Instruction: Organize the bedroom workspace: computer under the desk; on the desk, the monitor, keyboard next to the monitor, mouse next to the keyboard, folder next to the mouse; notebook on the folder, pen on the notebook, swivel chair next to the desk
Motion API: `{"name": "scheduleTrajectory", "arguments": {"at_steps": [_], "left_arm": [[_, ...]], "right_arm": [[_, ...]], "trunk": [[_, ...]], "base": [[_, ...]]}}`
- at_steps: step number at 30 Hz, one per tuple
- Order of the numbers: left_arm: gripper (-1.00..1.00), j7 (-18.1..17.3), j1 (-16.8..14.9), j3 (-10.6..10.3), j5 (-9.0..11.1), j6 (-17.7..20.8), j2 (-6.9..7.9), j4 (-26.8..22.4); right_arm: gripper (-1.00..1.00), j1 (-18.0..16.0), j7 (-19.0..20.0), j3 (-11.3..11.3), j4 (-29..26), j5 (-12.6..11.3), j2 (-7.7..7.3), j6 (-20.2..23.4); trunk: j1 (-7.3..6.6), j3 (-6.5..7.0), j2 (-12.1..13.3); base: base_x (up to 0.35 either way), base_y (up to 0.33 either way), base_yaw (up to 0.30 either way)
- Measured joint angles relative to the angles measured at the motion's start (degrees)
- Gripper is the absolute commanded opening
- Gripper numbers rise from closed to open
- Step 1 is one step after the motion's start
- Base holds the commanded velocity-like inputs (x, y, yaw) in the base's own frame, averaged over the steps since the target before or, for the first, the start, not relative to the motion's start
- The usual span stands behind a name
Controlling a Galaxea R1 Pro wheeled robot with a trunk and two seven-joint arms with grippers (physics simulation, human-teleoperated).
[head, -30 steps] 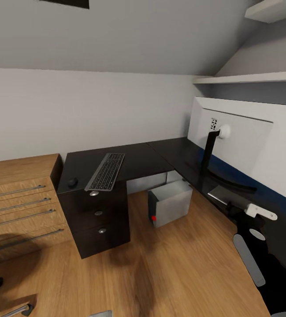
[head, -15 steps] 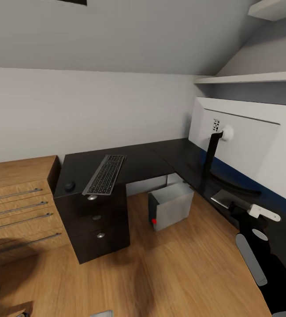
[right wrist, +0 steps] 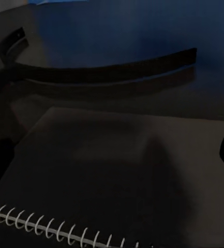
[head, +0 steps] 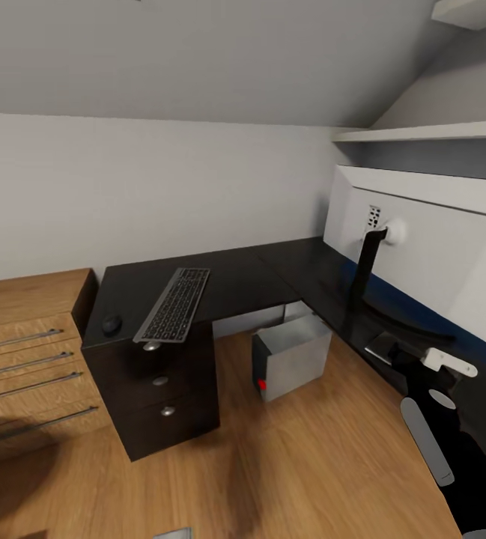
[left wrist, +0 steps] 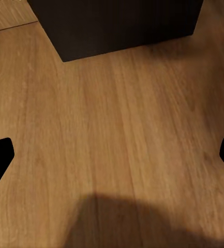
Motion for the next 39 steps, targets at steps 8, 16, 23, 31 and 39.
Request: {"name": "scheduleTrajectory", "arguments": {"at_steps": [8,16,23,31,39], "left_arm": [[1.0,0.0,0.0,-0.1,-0.1,0.0,-0.02,0.1],[1.0,0.0,0.0,-0.1,0.0,0.0,-0.04,0.1],[1.0,0.0,0.0,-0.1,-0.1,0.0,-0.04,0.1],[1.0,0.0,0.0,-0.2,-0.1,0.0,-0.1,0.1],[1.0,0.0,0.0,-0.2,-0.1,0.0,-0.12,0.1]], "right_arm": [[1.0,0.0,-0.1,-0.6,0.8,0.0,0.0,0.2],[1.0,-0.1,0.1,-3.6,3.7,-0.1,0.0,0.5],[1.0,-0.1,0.0,-3.9,5.7,-0.1,0.0,0.5],[1.0,-0.4,0.0,-3.9,6.2,0.3,0.0,0.5],[1.0,-0.5,0.0,-3.9,6.3,0.4,0.0,0.5]], "trunk": [[-0.01,0.0,0.0],[0.01,0.0,0.0],[0.01,0.0,0.0],[0.01,0.01,0.0],[0.0,0.01,0.0]], "base": [[0.154,0.0,0.0],[0.047,0.0,0.0],[0.004,0.0,0.0],[0.0,0.0,0.0],[0.0,0.0,0.0]]}}
